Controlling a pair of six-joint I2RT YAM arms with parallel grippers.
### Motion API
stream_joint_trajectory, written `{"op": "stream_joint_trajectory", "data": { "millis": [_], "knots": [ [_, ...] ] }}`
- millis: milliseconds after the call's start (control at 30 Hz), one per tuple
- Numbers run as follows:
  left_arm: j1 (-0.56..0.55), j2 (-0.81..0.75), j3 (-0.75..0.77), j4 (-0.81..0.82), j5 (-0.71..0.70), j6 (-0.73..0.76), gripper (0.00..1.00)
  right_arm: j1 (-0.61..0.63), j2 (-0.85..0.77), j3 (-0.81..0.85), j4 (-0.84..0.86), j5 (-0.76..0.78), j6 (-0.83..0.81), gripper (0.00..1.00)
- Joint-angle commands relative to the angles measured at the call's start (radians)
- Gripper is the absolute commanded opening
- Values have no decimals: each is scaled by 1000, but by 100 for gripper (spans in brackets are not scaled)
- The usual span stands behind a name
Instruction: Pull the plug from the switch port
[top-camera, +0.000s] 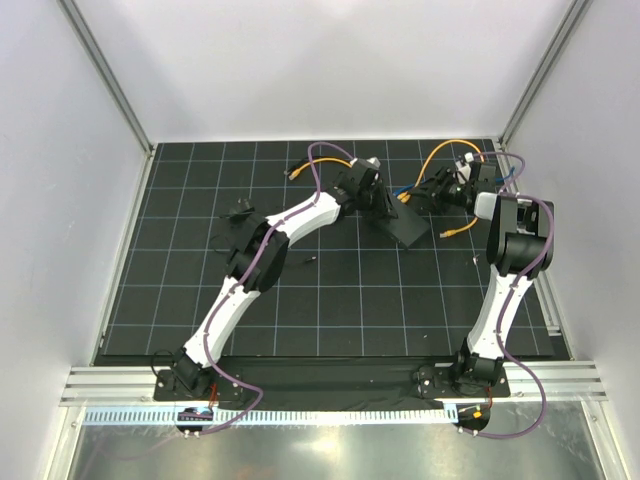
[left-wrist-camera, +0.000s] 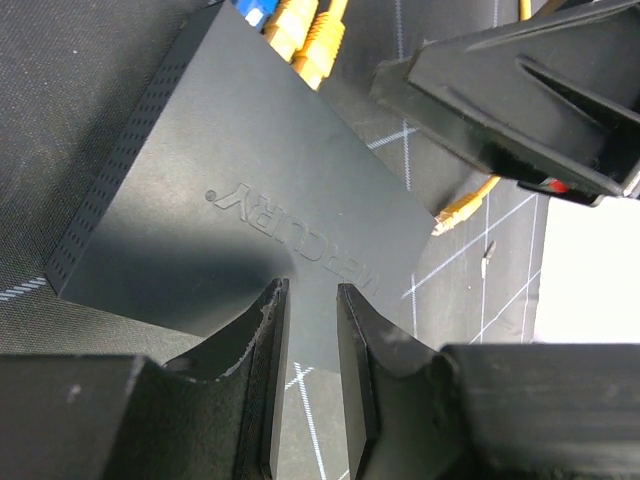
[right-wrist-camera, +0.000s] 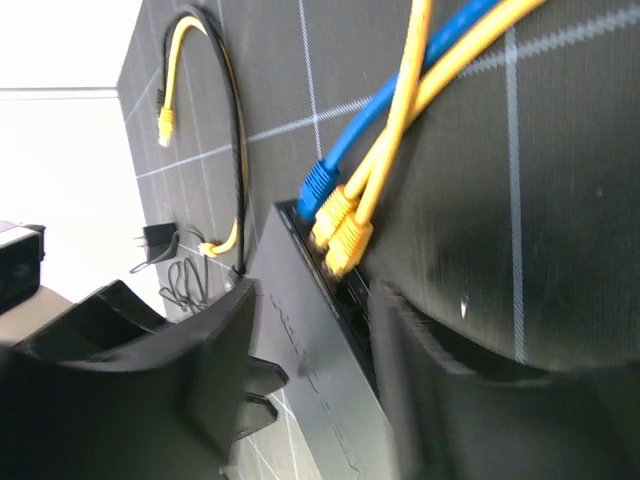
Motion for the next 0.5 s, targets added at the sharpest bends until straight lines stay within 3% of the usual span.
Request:
{"op": "stream_joint_trajectory", "data": {
  "millis": [0,467],
  "knots": [
    [1,18,44,31,-20,-30,29,-13,30,55,48,-52,7,52],
    [2,23,40,17,-25,-39,29,-15,71,71,48,-89,-10,49]
  ]
}}
